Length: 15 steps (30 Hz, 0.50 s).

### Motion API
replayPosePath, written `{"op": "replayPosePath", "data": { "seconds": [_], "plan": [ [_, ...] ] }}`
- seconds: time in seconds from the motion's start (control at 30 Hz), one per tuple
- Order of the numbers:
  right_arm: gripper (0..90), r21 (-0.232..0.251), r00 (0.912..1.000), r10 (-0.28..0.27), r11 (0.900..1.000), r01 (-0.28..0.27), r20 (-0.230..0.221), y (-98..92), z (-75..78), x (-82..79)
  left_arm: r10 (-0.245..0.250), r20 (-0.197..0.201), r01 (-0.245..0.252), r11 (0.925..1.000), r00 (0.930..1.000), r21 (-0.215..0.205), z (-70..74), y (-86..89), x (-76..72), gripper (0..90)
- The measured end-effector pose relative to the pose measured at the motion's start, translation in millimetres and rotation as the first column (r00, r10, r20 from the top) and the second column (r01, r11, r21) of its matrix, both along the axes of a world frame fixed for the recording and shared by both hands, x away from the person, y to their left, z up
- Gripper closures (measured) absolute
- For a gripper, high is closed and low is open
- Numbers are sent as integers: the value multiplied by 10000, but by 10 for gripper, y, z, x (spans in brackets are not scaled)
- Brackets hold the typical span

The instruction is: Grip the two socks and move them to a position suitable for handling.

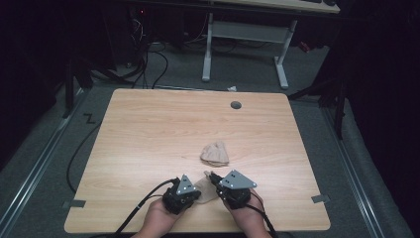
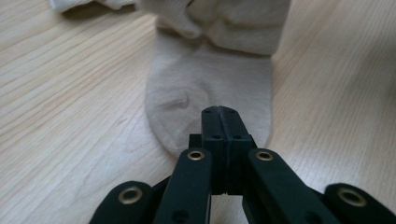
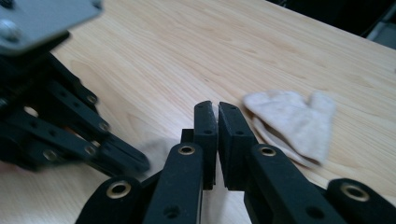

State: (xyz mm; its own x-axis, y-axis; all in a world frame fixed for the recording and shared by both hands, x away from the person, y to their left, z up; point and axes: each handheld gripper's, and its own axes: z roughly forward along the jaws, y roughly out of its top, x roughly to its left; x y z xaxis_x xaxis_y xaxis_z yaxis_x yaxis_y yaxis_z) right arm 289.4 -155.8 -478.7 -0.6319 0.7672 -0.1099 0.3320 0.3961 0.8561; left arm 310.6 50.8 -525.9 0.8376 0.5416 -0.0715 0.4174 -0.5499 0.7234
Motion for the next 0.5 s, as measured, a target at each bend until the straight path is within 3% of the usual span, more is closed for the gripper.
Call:
{"op": "replayPosePath", "data": {
  "seconds": [0.17, 0.4, 0.5],
  "plan": [
    [863, -50, 9988, -499, 9987, 499, 34, -198, -4, -9, 164, 5, -164, 9998, 9999, 129, 8, 134, 25, 883],
    [836, -474, 9932, -1029, 9938, 1004, -545, -419, -144, -21, 424, 107, -426, 9989, 9990, 210, 9, 225, 68, 868],
    [790, -530, 9919, -1209, 9915, 1188, -383, -459, -159, -22, 440, 98, -442, 9988, 9990, 211, 10, 236, 65, 859]
  ]
}}
